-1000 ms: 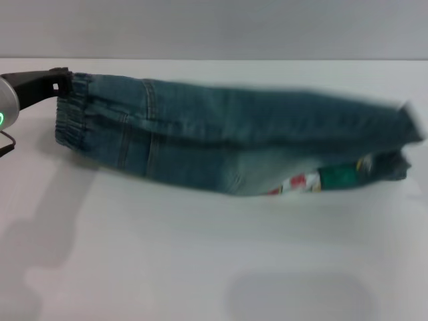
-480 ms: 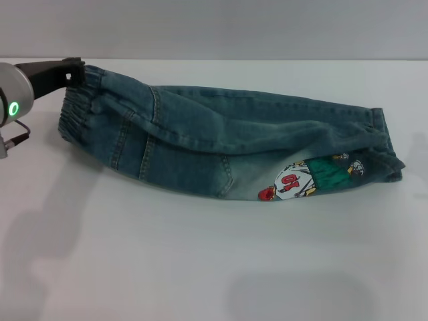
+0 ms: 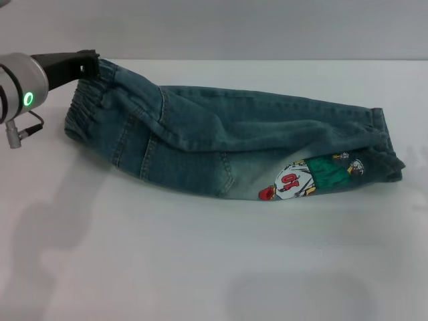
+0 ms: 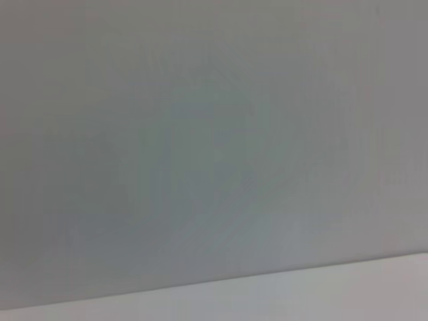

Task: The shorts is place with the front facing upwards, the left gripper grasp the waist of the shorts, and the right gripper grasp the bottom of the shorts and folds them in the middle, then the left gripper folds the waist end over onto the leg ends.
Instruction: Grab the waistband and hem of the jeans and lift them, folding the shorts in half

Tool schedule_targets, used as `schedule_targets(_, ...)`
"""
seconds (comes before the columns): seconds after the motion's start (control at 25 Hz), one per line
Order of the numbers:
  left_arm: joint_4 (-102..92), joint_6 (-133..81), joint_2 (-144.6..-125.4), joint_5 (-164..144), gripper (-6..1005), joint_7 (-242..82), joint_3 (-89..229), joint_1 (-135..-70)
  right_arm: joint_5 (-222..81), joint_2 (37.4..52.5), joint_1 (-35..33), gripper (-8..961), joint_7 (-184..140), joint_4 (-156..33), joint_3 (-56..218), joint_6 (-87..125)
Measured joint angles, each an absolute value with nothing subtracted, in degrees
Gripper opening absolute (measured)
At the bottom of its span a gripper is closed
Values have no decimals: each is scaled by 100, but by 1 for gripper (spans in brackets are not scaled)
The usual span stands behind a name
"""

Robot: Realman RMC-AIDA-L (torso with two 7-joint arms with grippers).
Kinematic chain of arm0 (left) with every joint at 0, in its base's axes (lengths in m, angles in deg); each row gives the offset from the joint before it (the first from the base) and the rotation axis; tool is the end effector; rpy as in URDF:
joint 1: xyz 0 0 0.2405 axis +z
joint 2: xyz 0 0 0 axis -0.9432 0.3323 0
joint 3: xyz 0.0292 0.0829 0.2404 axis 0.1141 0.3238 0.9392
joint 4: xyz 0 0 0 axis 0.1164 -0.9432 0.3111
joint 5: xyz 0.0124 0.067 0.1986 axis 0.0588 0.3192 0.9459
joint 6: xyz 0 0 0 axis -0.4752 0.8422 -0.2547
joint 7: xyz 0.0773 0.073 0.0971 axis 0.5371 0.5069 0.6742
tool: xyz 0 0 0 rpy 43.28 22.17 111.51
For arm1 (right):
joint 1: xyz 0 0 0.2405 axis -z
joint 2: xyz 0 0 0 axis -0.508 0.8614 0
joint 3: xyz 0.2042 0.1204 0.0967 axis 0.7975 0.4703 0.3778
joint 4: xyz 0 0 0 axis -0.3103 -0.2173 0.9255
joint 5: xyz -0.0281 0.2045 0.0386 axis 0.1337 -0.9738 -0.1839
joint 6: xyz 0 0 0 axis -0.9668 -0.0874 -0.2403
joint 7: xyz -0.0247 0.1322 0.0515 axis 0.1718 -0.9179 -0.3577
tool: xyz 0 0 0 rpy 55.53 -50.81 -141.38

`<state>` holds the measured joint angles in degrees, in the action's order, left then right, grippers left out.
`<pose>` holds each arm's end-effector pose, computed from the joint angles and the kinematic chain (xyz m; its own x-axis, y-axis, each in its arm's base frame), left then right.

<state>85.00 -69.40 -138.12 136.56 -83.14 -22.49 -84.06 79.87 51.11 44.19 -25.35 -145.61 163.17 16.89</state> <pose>-0.1995 0.3796 0.0386 0.6027 0.4922 0.6280 0.7753 -0.1753 -0.6067 0.2939 0.2781 0.0190 0.5908 -0.2901 -0.7529 -0.7882 -0.0079 -0.6154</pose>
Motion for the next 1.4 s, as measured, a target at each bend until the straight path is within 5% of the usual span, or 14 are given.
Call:
schedule_targets(0.16, 8495, -6944, -13812, 13656, 35, -8314, -2249, -8435, 7978, 5086, 4236, 150, -2536, -14540, 16356, 1363)
schedule_targets(0.56, 8500, -6951, -13804, 13655, 36, -8282, -2257, -8410, 7972, 5086, 3697, 572, -2547, -14426, 16490, 556)
schedule_targets(1.4, 8776, -6993, -13793, 13656, 37, -8229, -2231, -8153, 7769, 5112, 3339, 623, -2595, -13983, 16403, 539)
